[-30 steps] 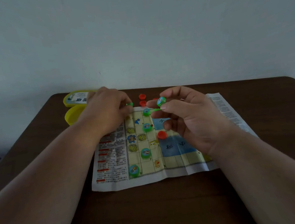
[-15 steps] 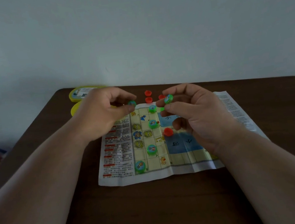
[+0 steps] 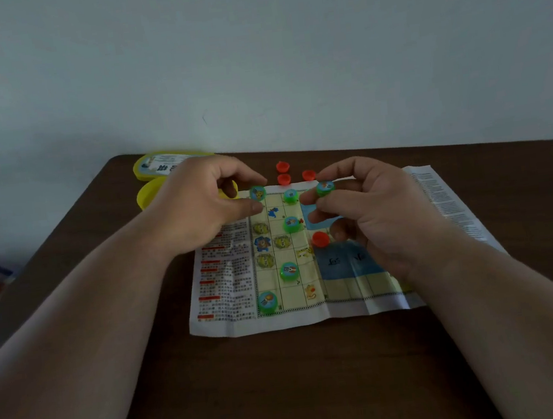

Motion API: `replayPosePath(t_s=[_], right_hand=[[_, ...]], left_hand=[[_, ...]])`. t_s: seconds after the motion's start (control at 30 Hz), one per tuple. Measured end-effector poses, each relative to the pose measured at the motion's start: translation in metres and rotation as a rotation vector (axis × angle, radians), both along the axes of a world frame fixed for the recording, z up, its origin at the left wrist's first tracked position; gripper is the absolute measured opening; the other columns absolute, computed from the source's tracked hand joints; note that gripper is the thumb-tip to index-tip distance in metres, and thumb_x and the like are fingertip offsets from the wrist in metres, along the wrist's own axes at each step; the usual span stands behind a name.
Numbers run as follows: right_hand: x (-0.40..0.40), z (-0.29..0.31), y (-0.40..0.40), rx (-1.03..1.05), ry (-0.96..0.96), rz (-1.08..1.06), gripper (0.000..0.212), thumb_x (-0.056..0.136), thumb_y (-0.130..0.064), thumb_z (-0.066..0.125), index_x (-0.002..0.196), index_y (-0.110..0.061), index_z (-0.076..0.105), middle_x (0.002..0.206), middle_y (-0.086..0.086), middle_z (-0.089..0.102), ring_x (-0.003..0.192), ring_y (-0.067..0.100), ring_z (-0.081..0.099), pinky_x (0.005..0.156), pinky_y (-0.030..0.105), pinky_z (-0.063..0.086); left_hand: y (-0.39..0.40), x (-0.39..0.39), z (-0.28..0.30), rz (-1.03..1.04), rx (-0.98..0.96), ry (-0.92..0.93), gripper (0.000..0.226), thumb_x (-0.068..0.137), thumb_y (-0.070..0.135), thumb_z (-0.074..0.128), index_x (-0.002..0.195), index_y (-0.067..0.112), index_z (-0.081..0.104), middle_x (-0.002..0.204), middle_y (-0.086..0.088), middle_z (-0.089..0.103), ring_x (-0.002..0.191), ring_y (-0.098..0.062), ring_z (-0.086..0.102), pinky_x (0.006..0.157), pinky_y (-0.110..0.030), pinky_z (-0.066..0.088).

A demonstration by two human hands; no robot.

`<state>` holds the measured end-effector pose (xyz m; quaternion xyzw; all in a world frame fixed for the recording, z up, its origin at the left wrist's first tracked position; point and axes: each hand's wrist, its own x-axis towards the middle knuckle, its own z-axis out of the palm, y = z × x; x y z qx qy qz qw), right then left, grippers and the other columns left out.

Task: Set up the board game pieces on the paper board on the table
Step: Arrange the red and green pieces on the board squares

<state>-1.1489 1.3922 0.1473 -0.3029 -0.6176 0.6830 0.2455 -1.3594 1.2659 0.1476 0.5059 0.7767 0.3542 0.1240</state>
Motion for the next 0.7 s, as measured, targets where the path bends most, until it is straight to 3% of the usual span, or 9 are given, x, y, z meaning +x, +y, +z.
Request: replayPosePath(t_s=[0.13, 0.23, 0.3, 0.43, 0.57, 0.7], right_hand=[[0.000, 0.000, -0.002, 0.163, -0.062, 0.001, 0.031, 0.087, 0.005, 0.080, 0.109, -0.011, 0.064, 0.096, 0.002, 0.084, 0.069, 0.010, 0.076, 0.052, 0.024, 0.053], [0.000, -0.001, -0.003, 0.309, -0.145, -0.023, 0.033, 0.082, -0.008, 0.089, 0.102, -0.019, 0.066, 0.093, -0.001, 0.082, 0.060, 0.001, 0.067, 0.054, 0.022, 0.053], [0.000, -0.002, -0.003, 0.382, -0.195, -0.055, 0.034, 0.078, -0.017, 0.093, 0.099, -0.025, 0.068, 0.091, -0.003, 0.079, 0.066, 0.002, 0.068, 0.055, 0.017, 0.053], [0.000, -0.003, -0.003, 0.427, -0.204, -0.056, 0.035, 0.074, -0.020, 0.095, 0.097, -0.025, 0.069, 0.093, -0.003, 0.078, 0.086, 0.009, 0.076, 0.060, 0.018, 0.060], [-0.002, -0.005, -0.003, 0.452, -0.219, -0.037, 0.034, 0.074, -0.020, 0.095, 0.097, -0.024, 0.071, 0.091, -0.006, 0.077, 0.079, -0.001, 0.074, 0.060, 0.016, 0.058], [-0.004, -0.006, -0.002, 0.459, -0.221, -0.022, 0.035, 0.075, -0.019, 0.095, 0.101, -0.025, 0.073, 0.091, -0.010, 0.076, 0.077, -0.004, 0.072, 0.061, 0.015, 0.058]], left_hand=[[-0.003, -0.004, 0.003, 0.022, 0.007, 0.008, 0.027, 0.079, 0.033, 0.090, 0.100, 0.043, 0.076, 0.085, 0.011, 0.070, 0.076, -0.012, 0.063, 0.066, -0.026, 0.049], [-0.003, -0.005, 0.004, 0.020, -0.014, 0.033, 0.028, 0.078, 0.034, 0.091, 0.102, 0.037, 0.077, 0.090, 0.014, 0.071, 0.085, -0.018, 0.066, 0.074, -0.035, 0.055], [-0.003, -0.005, 0.004, 0.017, -0.025, 0.035, 0.028, 0.077, 0.035, 0.091, 0.102, 0.035, 0.077, 0.091, 0.013, 0.072, 0.085, -0.016, 0.067, 0.076, -0.038, 0.057], [-0.005, -0.010, 0.002, 0.032, -0.023, 0.031, 0.026, 0.076, 0.035, 0.092, 0.096, 0.034, 0.076, 0.089, 0.011, 0.072, 0.074, -0.006, 0.062, 0.068, -0.029, 0.053], [-0.006, -0.013, 0.002, 0.023, -0.055, 0.036, 0.023, 0.078, 0.029, 0.090, 0.094, 0.033, 0.074, 0.089, 0.010, 0.071, 0.075, -0.007, 0.063, 0.071, -0.032, 0.056], [-0.005, -0.013, -0.002, 0.094, -0.065, 0.126, 0.020, 0.082, 0.037, 0.087, 0.098, 0.036, 0.075, 0.091, 0.016, 0.070, 0.077, -0.002, 0.062, 0.068, -0.028, 0.049]])
